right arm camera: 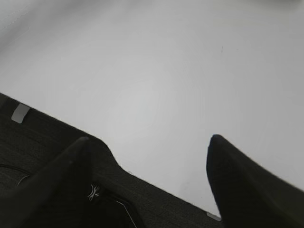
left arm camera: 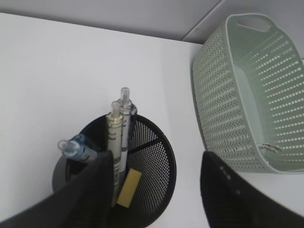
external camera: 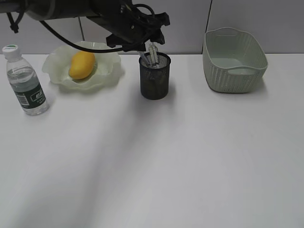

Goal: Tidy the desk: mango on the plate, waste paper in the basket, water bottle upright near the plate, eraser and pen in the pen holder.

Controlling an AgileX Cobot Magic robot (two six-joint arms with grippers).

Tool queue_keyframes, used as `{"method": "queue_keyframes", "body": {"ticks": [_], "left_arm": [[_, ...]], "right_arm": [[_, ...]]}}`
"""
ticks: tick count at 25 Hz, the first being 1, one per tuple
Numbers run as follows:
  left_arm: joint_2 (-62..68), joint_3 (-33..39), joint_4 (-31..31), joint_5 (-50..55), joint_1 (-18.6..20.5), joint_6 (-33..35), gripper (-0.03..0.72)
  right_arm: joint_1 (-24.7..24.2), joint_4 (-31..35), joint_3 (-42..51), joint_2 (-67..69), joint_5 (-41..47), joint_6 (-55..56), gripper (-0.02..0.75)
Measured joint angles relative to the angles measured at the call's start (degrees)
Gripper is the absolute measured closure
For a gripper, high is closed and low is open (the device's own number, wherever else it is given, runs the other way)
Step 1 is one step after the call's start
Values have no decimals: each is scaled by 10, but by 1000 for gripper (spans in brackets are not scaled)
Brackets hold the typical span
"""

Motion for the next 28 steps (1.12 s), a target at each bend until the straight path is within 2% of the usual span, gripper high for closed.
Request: {"method": "queue_keyframes", "body": {"ticks": [5,11,16,21,24,28], "left_arm": [[-13,0,11,39,0,5,242],[-65,0,25,151,0,67,239],[-113,0,70,278,0,103,239],[-138,0,136,419,0,112,239],[-144,0,165,440,0,118,239],[-160,0,156,443,0,128,239]], "right_arm": [[0,0,0,0,0,0,153],[0,0,0,0,0,0,153],[0,-1,0,0,0,0,153],[0,-1,0,0,0,0,153],[0,-1,0,0,0,0,153],[0,-1,0,0,0,0,153]]}}
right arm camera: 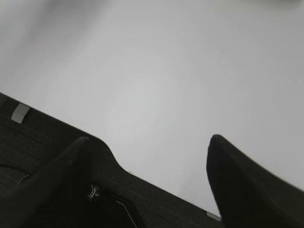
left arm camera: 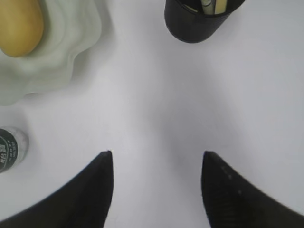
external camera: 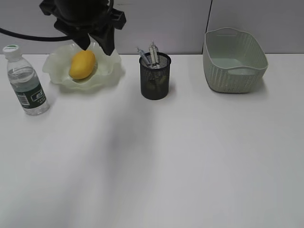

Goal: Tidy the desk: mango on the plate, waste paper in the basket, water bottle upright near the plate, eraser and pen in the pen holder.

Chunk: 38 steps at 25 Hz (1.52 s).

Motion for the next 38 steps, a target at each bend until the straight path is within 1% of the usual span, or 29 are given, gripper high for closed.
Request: {"method": "queue_keyframes", "body": {"ticks": [7,11,14,19,23,28,31,35,38], "left_arm": [[-55,7,-12,0,0,8,240],[-111,62,-19,0,0,16,241],[-155,132,-17,0,0,23,241],[-242,283,6,-1,-2,25,241],[-328,403,10,-20,-3,25,241],[-446,533,10,-34,-3,25,241],[-526,595,11,-35,-3,26,241],[-660,658,-1,-37,-3,41,235],[-744,690,-19,-37,-3,67,185]], "right_arm": [[0,0,0,0,0,0,153],[0,0,0,0,0,0,153],[0,0,0,0,0,0,153],[0,0,0,0,1,0,153],[0,1,0,0,7,0,153],[0,-7,0,0,61,0,153],[0,-15,0,0,84,0,153],[0,-16,6,-1,84,0,153],[0,-7,14,-1,73,-8,153]]}}
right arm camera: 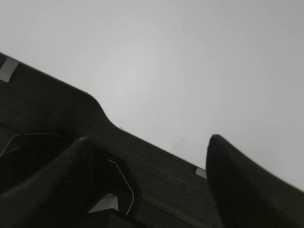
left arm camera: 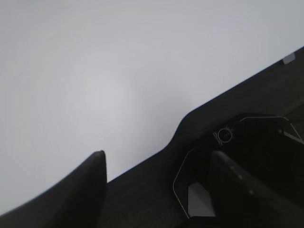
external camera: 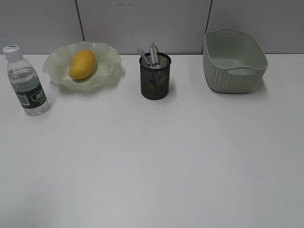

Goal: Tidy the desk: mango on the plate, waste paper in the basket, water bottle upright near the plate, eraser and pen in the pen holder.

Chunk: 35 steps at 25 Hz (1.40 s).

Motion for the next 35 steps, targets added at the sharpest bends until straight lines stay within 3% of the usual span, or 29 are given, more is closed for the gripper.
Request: {"method": "queue_keyframes", "body": {"ticks": [9,17,35], "left_arm": [[-161,39,-5,-3,0,20,138],[-163,42,-50,-8,0,73,138],[-159,59,-50,-47,0,78,138]], "right_arm": [[0,7,3,0,-4,-19,153],[0,8,3,0,-5,-19,153],[0,8,3,0,-6,-19,153]]}}
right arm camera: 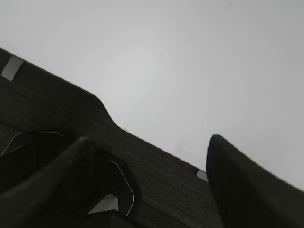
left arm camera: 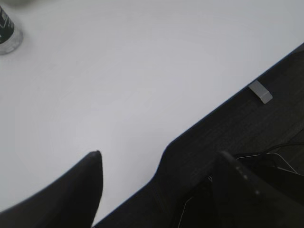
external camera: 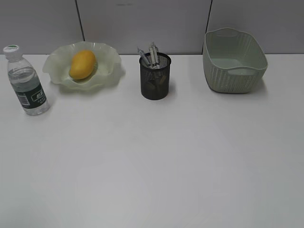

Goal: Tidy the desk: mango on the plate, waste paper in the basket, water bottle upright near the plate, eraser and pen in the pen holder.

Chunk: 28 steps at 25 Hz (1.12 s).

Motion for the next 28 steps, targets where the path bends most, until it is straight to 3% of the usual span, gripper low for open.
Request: {"method": "queue_keyframes", "body": {"ticks": [17,22,28], "left_arm": [[-21,0,0,-1,10,0,175],[-76,0,0,-1,68,1,198],[-117,0,0,-1,163,1,214]], "right_arm": [[0,0,0,-5,-1,0,153],[-27,0,0,-50,-2,0,153],[-113,0,0,-146,-2,0,153]]}}
